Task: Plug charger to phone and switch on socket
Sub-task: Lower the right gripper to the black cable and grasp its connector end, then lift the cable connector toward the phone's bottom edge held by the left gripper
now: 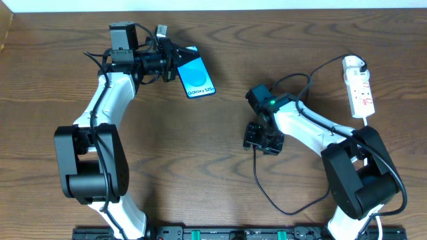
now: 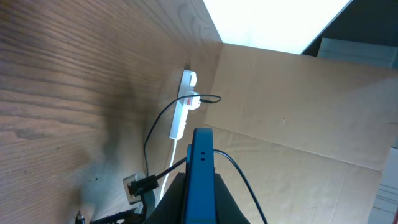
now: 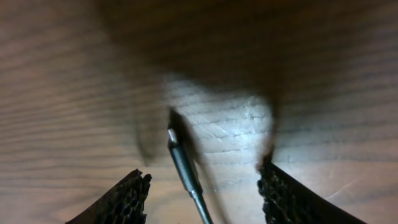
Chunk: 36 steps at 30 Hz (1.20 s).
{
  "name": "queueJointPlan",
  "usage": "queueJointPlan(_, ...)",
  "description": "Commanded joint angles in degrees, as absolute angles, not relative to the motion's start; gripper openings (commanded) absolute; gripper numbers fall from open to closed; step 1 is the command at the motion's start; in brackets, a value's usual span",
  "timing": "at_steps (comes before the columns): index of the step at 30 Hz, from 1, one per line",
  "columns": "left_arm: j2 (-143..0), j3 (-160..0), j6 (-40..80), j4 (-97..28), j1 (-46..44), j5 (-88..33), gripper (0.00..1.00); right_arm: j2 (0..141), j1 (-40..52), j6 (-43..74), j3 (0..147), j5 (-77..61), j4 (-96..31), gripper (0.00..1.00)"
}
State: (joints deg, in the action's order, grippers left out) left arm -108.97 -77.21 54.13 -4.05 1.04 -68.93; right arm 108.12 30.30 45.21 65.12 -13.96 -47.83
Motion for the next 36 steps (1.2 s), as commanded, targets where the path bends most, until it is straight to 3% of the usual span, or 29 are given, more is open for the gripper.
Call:
queueJointPlan(1, -107.9, -77.9, 53.8, -3.8, 1.3, -70.9, 0.07, 110.7, 30.0, 45.6, 64.8, -16.3, -47.5, 0.54)
queueJointPlan(11, -107.9, -77.9, 53.8, -3.9, 1.3, -71.0, 0.07, 110.8, 30.0, 45.6, 64.8, -16.3, -47.7, 0.19)
queueJointPlan(28, -107.9, -77.9, 53.6, -3.8, 1.3, -70.9, 0.07, 110.8, 29.3, 45.6, 64.8, -16.4, -46.6, 0.22)
queueJointPlan(36, -107.9, -77.9, 53.5, -3.8, 1.3, -70.9, 0.07, 110.8, 28.6, 45.6, 64.8, -15.9, -46.4, 0.17)
